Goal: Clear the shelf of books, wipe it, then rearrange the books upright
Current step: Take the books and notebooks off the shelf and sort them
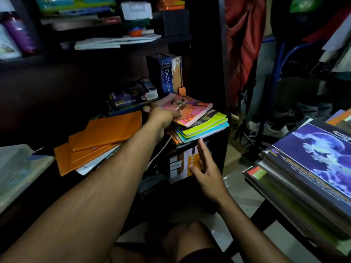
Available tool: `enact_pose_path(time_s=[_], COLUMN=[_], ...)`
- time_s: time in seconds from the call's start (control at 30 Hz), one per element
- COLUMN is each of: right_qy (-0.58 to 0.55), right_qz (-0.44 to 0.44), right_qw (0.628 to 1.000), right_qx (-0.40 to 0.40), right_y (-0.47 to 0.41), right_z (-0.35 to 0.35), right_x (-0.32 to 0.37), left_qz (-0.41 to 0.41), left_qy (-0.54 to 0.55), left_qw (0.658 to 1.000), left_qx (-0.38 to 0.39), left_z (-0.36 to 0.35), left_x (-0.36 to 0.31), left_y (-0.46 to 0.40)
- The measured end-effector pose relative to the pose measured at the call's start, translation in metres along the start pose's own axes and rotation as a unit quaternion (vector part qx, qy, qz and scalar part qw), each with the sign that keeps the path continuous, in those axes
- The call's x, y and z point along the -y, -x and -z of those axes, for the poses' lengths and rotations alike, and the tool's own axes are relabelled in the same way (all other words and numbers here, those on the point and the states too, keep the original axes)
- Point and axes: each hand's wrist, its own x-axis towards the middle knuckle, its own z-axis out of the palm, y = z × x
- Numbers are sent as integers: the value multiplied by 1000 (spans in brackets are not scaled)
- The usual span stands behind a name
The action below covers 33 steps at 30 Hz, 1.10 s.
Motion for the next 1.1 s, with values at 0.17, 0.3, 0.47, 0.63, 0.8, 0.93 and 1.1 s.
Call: enact_pose_path(time_s=[0.17, 0.3, 0.47, 0.63, 0.8, 0.93, 1.1], right_qy=[-57, -52, -53, 85, 66, 65, 188], right_qz=[-12, -3, -17, -39, 23, 53, 61], right_qw=[998, 998, 998, 994, 964, 973, 958], right_qx=[7, 17, 20, -61, -258, -216, -206], right_y=[-5, -7, -4, -15, -46, -99, -129], right_z=[4, 6, 4, 22, 50, 54, 52], right_x=[11, 12, 11, 12, 67, 107, 110], left_qz=[32, 37, 19, -126, -360, -278, -213], left_qy=[129, 152, 116, 149, 128, 104, 126], left_qw=[991, 988, 993, 981, 921, 947, 954], left_qx=[-11, 9, 30, -7, 76, 120, 170], left_z=[-6, -7, -9, -7, 16, 14, 4], left_x=[2, 1, -5, -9, -50, -33, 16], left_y=[5, 9, 12, 15, 19, 20, 23])
